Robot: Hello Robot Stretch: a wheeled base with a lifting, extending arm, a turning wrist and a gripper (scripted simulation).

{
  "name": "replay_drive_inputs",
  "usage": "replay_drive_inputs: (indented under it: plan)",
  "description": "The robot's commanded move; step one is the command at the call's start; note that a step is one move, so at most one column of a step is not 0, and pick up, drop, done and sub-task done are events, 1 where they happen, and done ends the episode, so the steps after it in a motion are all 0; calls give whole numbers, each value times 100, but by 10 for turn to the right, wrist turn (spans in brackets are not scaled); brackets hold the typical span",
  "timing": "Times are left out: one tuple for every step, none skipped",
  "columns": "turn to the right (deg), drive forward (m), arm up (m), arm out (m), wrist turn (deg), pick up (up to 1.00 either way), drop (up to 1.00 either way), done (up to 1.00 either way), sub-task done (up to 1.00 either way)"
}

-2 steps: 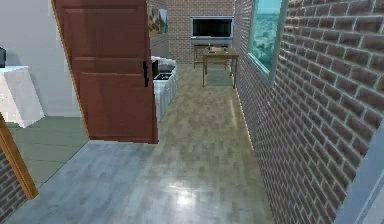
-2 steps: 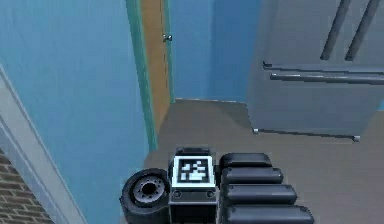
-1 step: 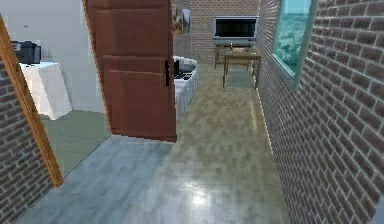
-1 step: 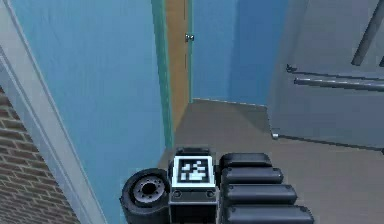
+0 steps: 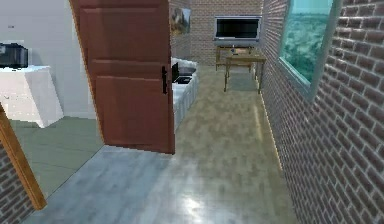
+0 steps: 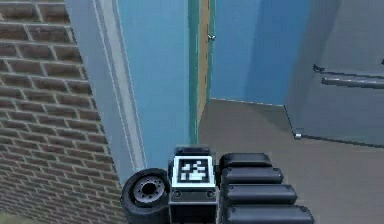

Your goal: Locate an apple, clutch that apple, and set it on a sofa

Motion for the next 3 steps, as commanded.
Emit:
replay_drive_inputs:
  plan:
    - [90,0,0,0,0,0,0,0,0]
    - [0,100,0,0,0,0,0,0,0]
    - [0,100,0,0,0,0,0,0,0]
